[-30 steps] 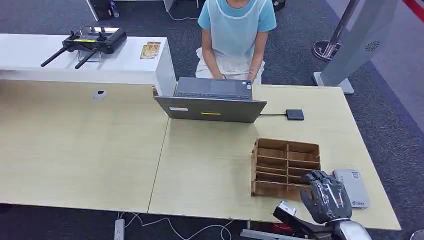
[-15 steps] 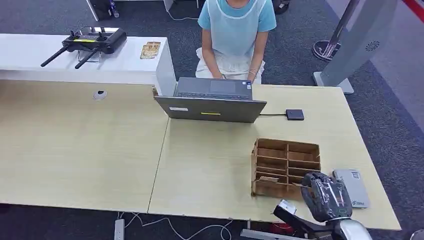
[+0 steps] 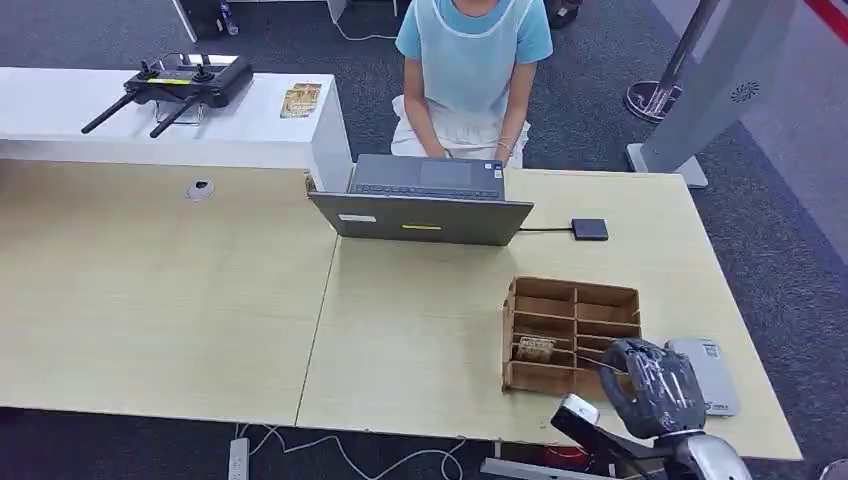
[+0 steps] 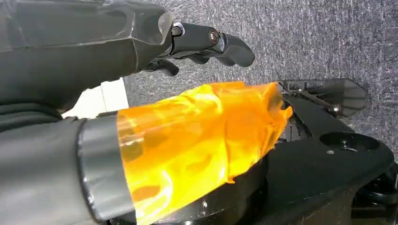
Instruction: Pass the card to the sensor for recognition and then transmit it.
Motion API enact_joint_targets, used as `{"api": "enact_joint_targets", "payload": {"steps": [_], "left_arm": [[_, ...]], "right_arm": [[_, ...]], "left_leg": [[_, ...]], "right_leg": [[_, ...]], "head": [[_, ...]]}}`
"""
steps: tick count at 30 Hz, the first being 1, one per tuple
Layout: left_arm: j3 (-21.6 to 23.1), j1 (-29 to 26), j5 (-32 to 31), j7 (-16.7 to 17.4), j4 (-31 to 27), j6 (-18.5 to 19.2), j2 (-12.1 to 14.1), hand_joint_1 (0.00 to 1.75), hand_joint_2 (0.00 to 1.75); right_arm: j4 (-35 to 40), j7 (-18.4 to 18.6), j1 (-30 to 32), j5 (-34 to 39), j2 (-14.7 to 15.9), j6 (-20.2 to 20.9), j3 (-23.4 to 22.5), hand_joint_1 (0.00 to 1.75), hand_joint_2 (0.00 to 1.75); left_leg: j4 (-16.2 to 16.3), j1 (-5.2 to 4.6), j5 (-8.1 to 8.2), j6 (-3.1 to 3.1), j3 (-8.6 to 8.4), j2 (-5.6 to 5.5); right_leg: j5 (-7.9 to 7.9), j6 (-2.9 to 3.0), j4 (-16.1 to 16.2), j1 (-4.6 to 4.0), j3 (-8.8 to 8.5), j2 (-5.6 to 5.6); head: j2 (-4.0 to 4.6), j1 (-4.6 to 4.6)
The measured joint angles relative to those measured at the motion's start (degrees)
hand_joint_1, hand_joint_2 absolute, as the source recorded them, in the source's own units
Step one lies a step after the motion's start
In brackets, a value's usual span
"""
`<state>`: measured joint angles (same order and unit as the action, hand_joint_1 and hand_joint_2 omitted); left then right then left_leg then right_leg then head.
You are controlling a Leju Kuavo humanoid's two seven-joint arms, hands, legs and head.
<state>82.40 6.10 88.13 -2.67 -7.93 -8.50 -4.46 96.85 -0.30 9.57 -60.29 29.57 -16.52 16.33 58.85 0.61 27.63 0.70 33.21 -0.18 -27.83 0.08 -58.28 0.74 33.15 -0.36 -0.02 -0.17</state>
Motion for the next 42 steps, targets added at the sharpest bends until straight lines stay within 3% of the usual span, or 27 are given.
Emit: {"api": "enact_joint_targets", "payload": {"steps": [10, 23, 33, 42], "left_arm": [[0.0, 0.0, 0.0, -0.7, 0.0, 0.0, 0.1, 0.00, 0.00], [0.0, 0.0, 0.0, -1.3, 0.0, 0.0, 0.2, 0.00, 0.00], [0.0, 0.0, 0.0, -1.7, 0.0, 0.1, 0.5, 0.00, 0.00], [0.4, 0.2, 0.0, -1.8, 0.0, 0.6, 0.6, 0.00, 0.00]], "right_arm": [[4.8, -10.1, 1.4, 14.8, 0.0, 4.1, -3.6, 1.43, 1.75], [11.8, -19.4, 2.5, 26.3, 0.5, 11.0, -10.6, 1.55, 1.75], [12.6, -20.1, -2.8, 26.5, 1.7, 13.3, -11.9, 1.69, 1.75], [9.4, -17.7, -17.1, 27.2, 4.8, 17.6, -9.6, 1.73, 1.75]], "left_leg": [[0.0, 0.00, 0.00, 0.00, 0.00, 0.00], [0.0, 0.00, 0.00, 0.00, 0.00, 0.01], [0.0, 0.00, -0.04, -0.01, 0.00, 0.03], [0.0, -0.01, -0.09, -0.01, -0.01, 0.10]], "right_leg": [[0.00, 0.00, 0.0, 0.00, 0.00, 0.00], [0.00, 0.00, 0.0, 0.00, 0.00, 0.00], [0.02, 0.00, 0.0, 0.00, -0.02, 0.02], [0.09, 0.00, 0.0, 0.01, -0.02, 0.08]], "head": [[0.00, 0.00], [0.00, -0.02], [0.02, 0.00], [0.02, 0.00]]}}
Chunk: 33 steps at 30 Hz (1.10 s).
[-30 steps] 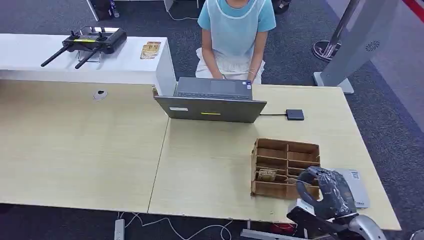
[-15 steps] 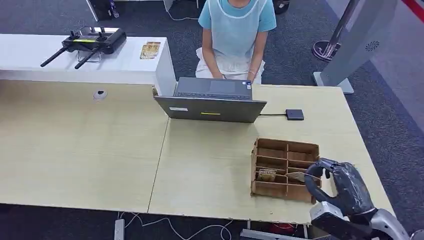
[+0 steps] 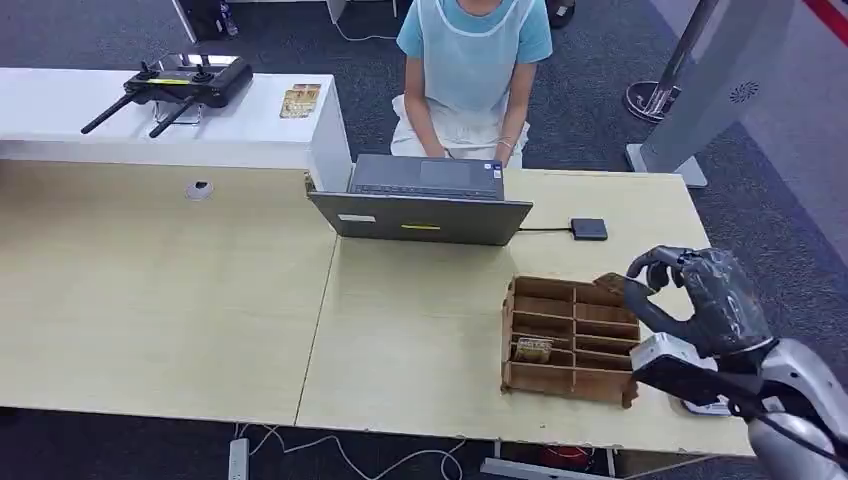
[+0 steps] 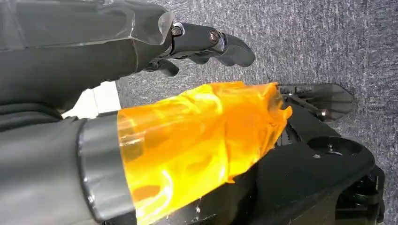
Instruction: Pass the card to the sensor for recognition and then transmit it.
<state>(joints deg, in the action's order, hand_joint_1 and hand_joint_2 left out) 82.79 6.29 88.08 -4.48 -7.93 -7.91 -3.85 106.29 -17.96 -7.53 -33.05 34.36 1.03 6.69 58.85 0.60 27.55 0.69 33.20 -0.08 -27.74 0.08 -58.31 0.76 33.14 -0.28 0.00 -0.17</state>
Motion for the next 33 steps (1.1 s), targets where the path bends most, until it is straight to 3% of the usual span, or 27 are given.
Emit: {"api": "enact_joint_targets", "payload": {"steps": [7, 13, 18, 33], "left_arm": [[1.0, 0.2, 0.0, -0.1, 0.0, 0.5, 0.2, 0.00, 0.00], [2.1, 0.4, -0.2, -0.5, 0.0, 0.9, 0.3, 0.00, 0.00], [2.8, 0.6, -0.5, -0.5, 0.0, 1.2, 0.3, 0.00, 0.00], [4.5, 1.0, -2.5, 2.0, 0.0, 1.6, 0.6, 0.00, 0.00]], "right_arm": [[-7.1, 3.4, -16.7, 1.3, 1.4, 4.1, 6.0, 1.75, 1.75], [-17.1, 6.2, -31.8, 0.2, 0.4, 6.5, 13.4, 1.75, 1.75], [-27.0, 8.1, -41.3, -0.7, -3.4, 6.2, 19.2, 1.75, 1.75], [-55.8, 14.0, -58.6, -6.6, -17.0, 2.5, 27.3, 1.75, 1.75]], "left_leg": [[0.0, 0.01, -0.06, -0.03, 0.00, -0.01], [0.0, 0.01, -0.13, 0.00, 0.02, -0.03], [0.0, 0.02, -0.17, 0.06, 0.02, -0.06], [0.0, 0.03, -0.23, 0.10, 0.03, -0.13]], "right_leg": [[0.05, 0.02, 0.0, -0.01, 0.02, 0.02], [0.08, 0.07, -0.1, -0.01, 0.03, 0.00], [0.09, 0.08, -0.1, -0.02, 0.04, -0.01], [0.11, 0.10, -0.2, -0.03, 0.06, -0.06]], "head": [[0.00, -0.04], [0.00, 0.00], [0.00, 0.02], [-0.02, 0.00]]}}
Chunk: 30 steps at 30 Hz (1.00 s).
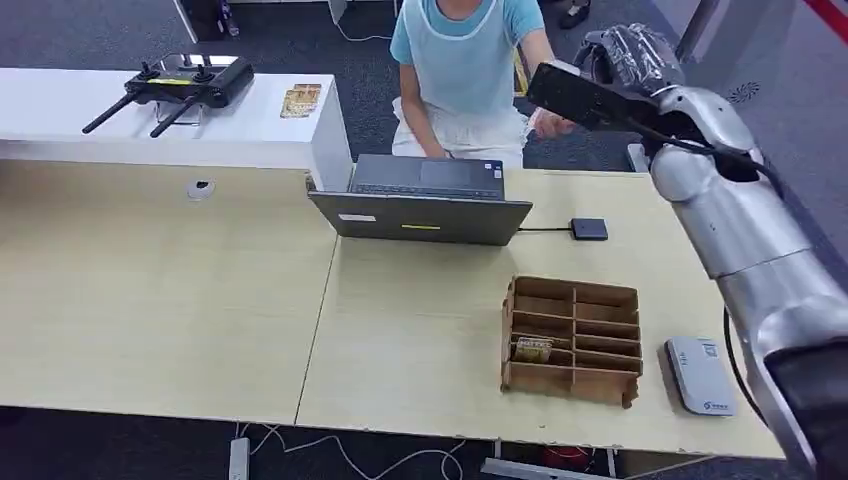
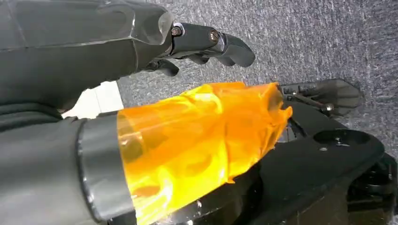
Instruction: Pass the card to the sensor for recognition and then transmit it.
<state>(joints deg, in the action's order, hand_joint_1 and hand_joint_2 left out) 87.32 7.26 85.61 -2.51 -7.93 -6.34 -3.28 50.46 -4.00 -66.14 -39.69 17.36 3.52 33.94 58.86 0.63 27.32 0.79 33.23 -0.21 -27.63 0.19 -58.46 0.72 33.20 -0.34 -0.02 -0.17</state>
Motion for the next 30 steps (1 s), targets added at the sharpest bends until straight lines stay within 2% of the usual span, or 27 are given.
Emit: {"api": "enact_joint_targets", "payload": {"steps": [7, 13, 14, 15, 16, 17, 30], "left_arm": [[0.0, 0.0, -0.4, 0.0, 0.0, 0.2, 0.0, 0.00, 0.00], [0.0, 0.0, -0.4, 0.3, 0.0, 0.2, 0.0, 0.00, 0.00], [0.0, 0.0, -0.4, 0.3, 0.0, 0.2, 0.0, 0.00, 0.00], [0.0, 0.0, -0.4, 0.3, 0.0, 0.2, 0.0, 0.00, 0.00], [0.0, 0.0, -0.4, 0.3, 0.0, 0.2, 0.1, 0.00, 0.00], [0.0, 0.0, -0.5, 0.4, 0.0, 0.2, 0.1, 0.00, 0.00], [0.0, 0.0, -0.5, 0.4, 0.0, 0.1, 0.1, 0.00, 0.00]], "right_arm": [[-10.8, 1.1, -3.8, -1.3, -4.6, -1.9, 1.9, 1.75, 1.75], [-15.3, 1.4, -4.9, -1.9, -6.0, -2.6, 2.4, 1.75, 1.75], [-15.9, 1.6, -5.0, -2.3, -6.1, -2.8, 2.5, 1.66, 1.75], [-16.8, 1.6, -5.2, -2.3, -6.4, -2.9, 2.5, 0.87, 1.75], [-17.5, 1.8, -5.3, -2.3, -6.5, -3.0, 2.5, 0.87, 1.75], [-18.2, 1.9, -5.5, -2.4, -6.7, -3.1, 2.5, 0.00, 1.75], [-21.4, 2.3, -5.7, -4.4, -7.3, -6.7, 2.3, 0.00, 1.75]], "left_leg": [[0.0, 0.00, 0.00, 0.00, 0.00, -0.02], [0.0, 0.00, 0.00, 0.00, 0.01, -0.04], [0.0, -0.01, 0.00, 0.00, 0.01, -0.04], [0.0, -0.01, 0.00, 0.00, 0.01, -0.04], [0.0, -0.01, 0.00, 0.00, 0.00, -0.04], [0.0, -0.01, 0.00, 0.00, 0.01, -0.04], [0.0, 0.00, 0.00, 0.00, -0.01, -0.03]], "right_leg": [[0.00, 0.00, 0.0, 0.00, 0.00, -0.01], [0.00, 0.00, 0.0, 0.00, 0.00, -0.03], [0.00, 0.00, 0.0, 0.00, 0.00, -0.03], [0.00, 0.00, 0.0, 0.00, 0.00, -0.03], [0.01, 0.00, 0.0, 0.00, 0.00, -0.03], [0.01, 0.00, 0.0, 0.00, 0.00, -0.03], [0.03, 0.00, 0.0, 0.00, 0.01, -0.01]], "head": [[0.00, 0.00], [0.00, 0.00], [0.00, 0.00], [0.02, 0.00], [0.00, 0.00], [0.00, 0.00], [0.02, 0.00]]}}
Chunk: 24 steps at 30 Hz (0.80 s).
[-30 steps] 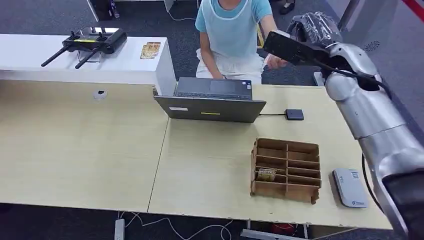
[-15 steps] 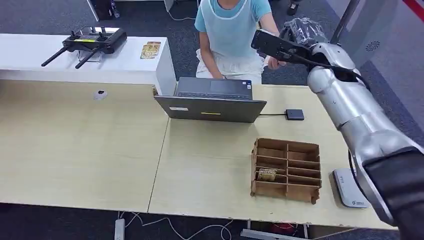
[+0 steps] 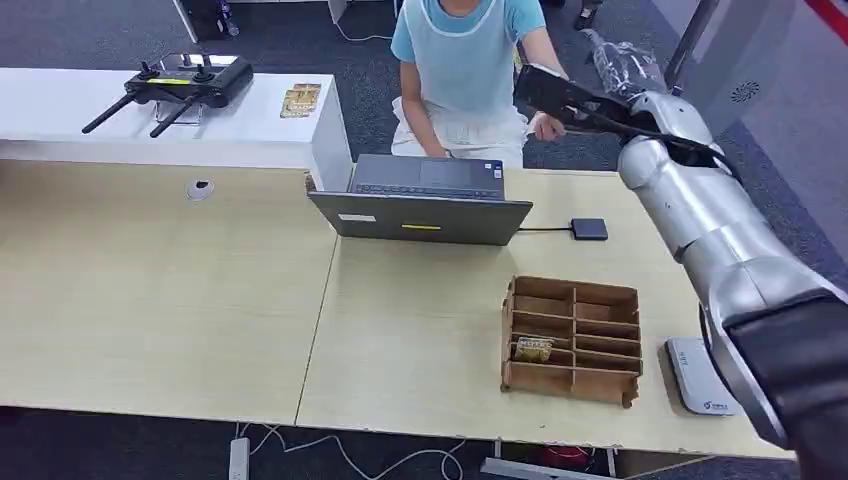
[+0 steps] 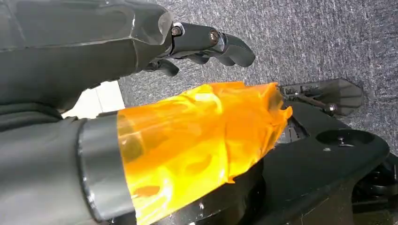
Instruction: Pass the card to the sensor for recognition and then transmit it.
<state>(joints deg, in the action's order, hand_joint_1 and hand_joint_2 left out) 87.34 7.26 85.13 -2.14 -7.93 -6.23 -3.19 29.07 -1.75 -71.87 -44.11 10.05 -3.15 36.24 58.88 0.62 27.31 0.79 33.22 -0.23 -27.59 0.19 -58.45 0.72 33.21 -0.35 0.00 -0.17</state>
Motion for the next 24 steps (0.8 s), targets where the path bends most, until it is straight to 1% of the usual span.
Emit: {"api": "enact_joint_targets", "payload": {"steps": [3, 7, 10, 12, 14, 18, 20, 22, 24], "left_arm": [[0.0, 0.0, 0.0, 0.0, 0.0, -0.1, 0.0, 0.00, 0.00], [0.0, 0.0, 0.2, 0.0, 0.0, -0.3, 0.2, 0.00, 0.00], [0.0, 0.0, 0.6, 0.0, 0.0, -0.5, 0.2, 0.00, 0.00], [0.0, -0.1, 1.1, 0.0, 0.0, -0.8, 0.2, 0.00, 0.00], [0.0, -0.1, 1.5, 0.1, 0.0, -1.2, 0.1, 0.00, 0.00], [0.0, -0.1, 1.9, 0.1, 0.0, -1.5, 0.2, 0.00, 0.00], [0.0, -0.1, 2.3, 0.1, 0.0, -1.6, 0.1, 0.00, 0.00], [0.0, -0.2, 2.7, 0.1, 0.0, -1.7, 0.1, 0.00, 0.00], [-0.1, -0.2, 2.8, 0.0, 0.0, -2.1, 0.1, 0.00, 0.00]], "right_arm": [[0.0, -0.2, 0.0, -0.3, 0.0, -0.8, -0.4, 0.00, 1.75], [0.4, -1.0, 0.1, -1.0, 0.3, -3.3, -1.0, 0.00, 1.75], [2.0, -1.9, 0.9, 0.7, 0.8, -5.2, -2.4, 0.00, 1.75], [4.3, -1.2, 2.5, 3.0, 1.0, -6.4, -4.3, 0.00, 1.75], [7.6, 0.2, 4.9, 4.9, 1.1, -7.4, -7.1, 0.00, 1.75], [11.7, 0.5, 8.2, 6.5, 1.1, -7.5, -10.6, 0.00, 1.75], [14.7, -1.1, 10.5, 11.2, 1.1, -6.5, -12.7, 0.00, 1.75], [20.3, -3.4, 14.5, 18.5, 1.1, -4.5, -15.9, 0.00, 1.75], [27.1, -5.5, 20.0, 26.0, 1.4, -2.2, -18.9, 0.00, 1.75]], "left_leg": [[0.0, 0.00, 0.00, 0.00, -0.01, 0.00], [0.0, 0.00, 0.00, 0.00, -0.01, 0.01], [0.0, 0.00, 0.00, 0.00, -0.01, 0.01], [0.0, 0.00, 0.00, 0.00, 0.00, 0.00], [0.0, 0.00, 0.00, 0.00, 0.00, 0.01], [0.0, -0.01, 0.00, 0.00, 0.00, 0.01], [0.0, 0.01, 0.00, 0.00, -0.01, 0.00], [0.0, 0.01, 0.00, 0.00, -0.01, -0.03], [0.0, 0.01, 0.01, 0.00, -0.01, -0.04]], "right_leg": [[0.00, 0.00, 0.0, 0.00, 0.00, 0.00], [0.00, 0.00, 0.0, 0.00, 0.02, 0.02], [0.00, 0.00, 0.0, 0.00, 0.02, 0.01], [0.00, 0.00, 0.0, 0.00, 0.02, 0.00], [0.00, 0.00, 0.0, 0.00, 0.02, 0.01], [0.00, 0.00, 0.0, 0.01, 0.02, 0.03], [0.00, 0.00, 0.0, 0.00, 0.01, -0.01], [0.00, 0.00, 0.0, -0.01, 0.01, -0.02], [-0.01, 0.00, 0.0, -0.01, 0.02, -0.04]], "head": [[-0.02, 0.00], [-0.02, 0.00], [0.00, 0.00], [-0.02, 0.00], [-0.02, -0.02], [0.00, 0.00], [0.00, 0.00], [0.00, 0.00], [0.00, 0.02]]}}
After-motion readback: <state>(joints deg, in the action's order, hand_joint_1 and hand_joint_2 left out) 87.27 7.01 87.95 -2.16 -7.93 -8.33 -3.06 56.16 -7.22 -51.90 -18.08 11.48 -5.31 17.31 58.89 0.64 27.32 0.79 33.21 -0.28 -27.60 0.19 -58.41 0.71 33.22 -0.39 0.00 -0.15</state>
